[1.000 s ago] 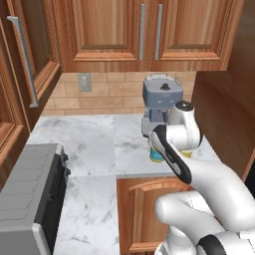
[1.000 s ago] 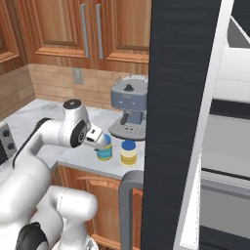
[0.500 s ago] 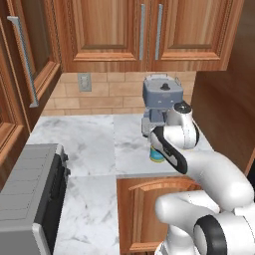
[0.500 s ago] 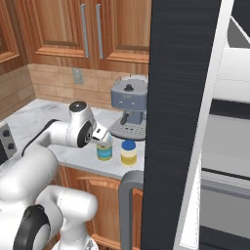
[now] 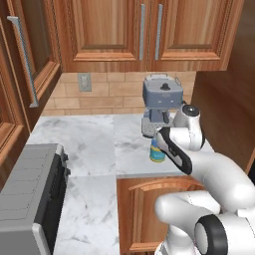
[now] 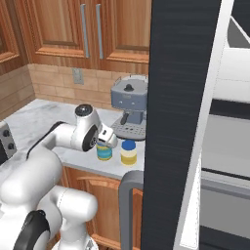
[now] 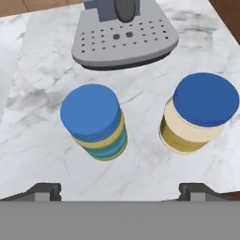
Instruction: Place the mayonnaise and mayonnaise from the counter to the top shelf of the fridge. If the existing items in the fridge are on the top shelf, move them to other shelves.
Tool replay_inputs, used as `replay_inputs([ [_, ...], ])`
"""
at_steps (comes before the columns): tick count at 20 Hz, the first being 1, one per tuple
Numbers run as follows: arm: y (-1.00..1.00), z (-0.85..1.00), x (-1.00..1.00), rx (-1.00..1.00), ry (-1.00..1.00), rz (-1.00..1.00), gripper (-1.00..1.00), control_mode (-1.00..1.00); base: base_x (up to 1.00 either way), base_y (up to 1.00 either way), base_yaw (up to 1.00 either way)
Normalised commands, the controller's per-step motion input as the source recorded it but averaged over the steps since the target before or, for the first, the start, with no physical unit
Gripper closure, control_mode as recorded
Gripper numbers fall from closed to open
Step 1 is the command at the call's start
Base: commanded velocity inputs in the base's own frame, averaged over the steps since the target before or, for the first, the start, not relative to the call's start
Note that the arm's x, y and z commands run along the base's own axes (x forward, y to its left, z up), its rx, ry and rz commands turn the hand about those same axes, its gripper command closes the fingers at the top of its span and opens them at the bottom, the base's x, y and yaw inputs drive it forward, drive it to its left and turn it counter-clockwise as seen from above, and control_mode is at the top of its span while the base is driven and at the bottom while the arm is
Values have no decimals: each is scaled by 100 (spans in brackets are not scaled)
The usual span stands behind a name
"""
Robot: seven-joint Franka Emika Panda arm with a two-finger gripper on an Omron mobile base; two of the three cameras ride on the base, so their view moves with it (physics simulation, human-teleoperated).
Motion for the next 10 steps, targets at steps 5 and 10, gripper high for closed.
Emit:
replay_inputs([
  [5,24,0,0,0,-12,0,-100,-100,0,0,0],
  [10,22,0,0,-1,-2,0,-100,-100,0,0,0],
])
